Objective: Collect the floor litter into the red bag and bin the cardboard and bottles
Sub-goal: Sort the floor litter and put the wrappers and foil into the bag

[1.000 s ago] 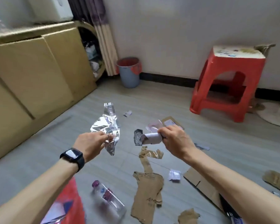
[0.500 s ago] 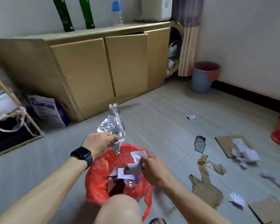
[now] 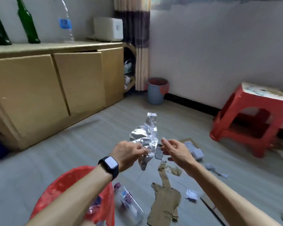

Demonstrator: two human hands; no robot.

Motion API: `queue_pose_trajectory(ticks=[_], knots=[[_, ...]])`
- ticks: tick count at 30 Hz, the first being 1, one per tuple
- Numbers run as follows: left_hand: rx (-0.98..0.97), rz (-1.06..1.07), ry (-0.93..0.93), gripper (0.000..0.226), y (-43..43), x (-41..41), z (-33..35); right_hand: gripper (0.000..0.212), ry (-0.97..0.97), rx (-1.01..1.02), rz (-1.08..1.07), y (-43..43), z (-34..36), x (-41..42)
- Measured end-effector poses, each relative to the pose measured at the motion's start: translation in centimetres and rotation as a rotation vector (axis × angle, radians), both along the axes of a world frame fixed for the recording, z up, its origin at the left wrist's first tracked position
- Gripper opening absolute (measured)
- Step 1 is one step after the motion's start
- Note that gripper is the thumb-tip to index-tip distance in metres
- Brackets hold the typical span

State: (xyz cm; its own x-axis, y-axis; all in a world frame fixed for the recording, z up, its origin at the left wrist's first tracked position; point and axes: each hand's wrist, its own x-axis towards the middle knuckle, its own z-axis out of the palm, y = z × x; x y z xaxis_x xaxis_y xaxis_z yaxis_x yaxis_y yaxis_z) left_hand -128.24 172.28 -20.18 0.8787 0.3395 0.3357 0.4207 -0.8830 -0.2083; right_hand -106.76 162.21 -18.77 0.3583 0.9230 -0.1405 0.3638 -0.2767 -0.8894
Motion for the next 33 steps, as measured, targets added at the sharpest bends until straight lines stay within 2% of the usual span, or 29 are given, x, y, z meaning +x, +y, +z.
queue_pose_trajectory(ticks=[4, 7, 9, 11, 13, 16, 20, 22, 24, 25, 28, 30, 32, 33], knots=[[0.091, -0.245, -0.166, 0.045, -3.3, 8.2, 0.5, 0.039, 0.191, 0.058, -0.216, -4.1, 0.7, 5.0], [-0.027, -0.321, -0.181, 0.054, -6.0, 11.5, -0.1, 0.030, 0.215, 0.160, -0.388, -6.6, -0.3, 7.6], [-0.217, -0.253, -0.051, 0.068, -7.4, 12.7, -0.7, 0.027, 0.107, 0.194, -0.425, -7.9, -0.7, 9.3], [-0.566, -0.113, -0.029, 0.071, -8.3, 13.0, -0.5, 0.027, 0.086, 0.209, -0.394, -9.1, -0.5, 10.2], [-0.891, -0.022, -0.236, 0.060, -8.6, 13.7, 0.6, 0.030, 0.136, 0.211, -0.339, -10.1, -0.4, 10.5], [-1.117, 0.079, -0.486, 0.041, -8.1, 14.3, 2.2, 0.032, 0.205, 0.227, -0.262, -10.9, -0.7, 10.8], [-1.375, 0.046, -0.484, 0.046, -7.3, 14.1, 1.9, 0.036, 0.262, 0.259, -0.214, -11.0, -0.7, 10.8], [-1.413, 0.072, -0.488, 0.047, -6.8, 13.9, 1.4, 0.041, 0.245, 0.247, -0.166, -11.0, -0.6, 10.7], [-1.410, 0.104, -0.510, 0.047, -6.2, 13.7, 1.1, 0.039, 0.137, 0.224, -0.137, -10.8, -0.7, 10.7], [-1.352, 0.113, -0.501, 0.043, -5.9, 13.6, 1.0, 0.034, 0.042, 0.212, -0.142, -10.6, -0.7, 10.8], [-1.022, 0.149, -0.377, 0.020, -5.6, 13.0, 1.1, 0.014, -0.240, 0.220, -0.145, -10.3, -0.5, 10.3], [-0.896, 0.184, -0.365, 0.014, -5.3, 12.7, 1.3, 0.005, -0.339, 0.233, -0.168, -9.8, -0.5, 10.2], [-0.936, 0.203, -0.419, 0.017, -4.9, 12.5, 1.2, 0.007, -0.346, 0.207, -0.196, -9.2, -0.6, 10.3], [-1.024, 0.201, -0.463, 0.020, -4.7, 12.4, 1.1, 0.009, -0.311, 0.192, -0.200, -9.0, -0.6, 10.3]])
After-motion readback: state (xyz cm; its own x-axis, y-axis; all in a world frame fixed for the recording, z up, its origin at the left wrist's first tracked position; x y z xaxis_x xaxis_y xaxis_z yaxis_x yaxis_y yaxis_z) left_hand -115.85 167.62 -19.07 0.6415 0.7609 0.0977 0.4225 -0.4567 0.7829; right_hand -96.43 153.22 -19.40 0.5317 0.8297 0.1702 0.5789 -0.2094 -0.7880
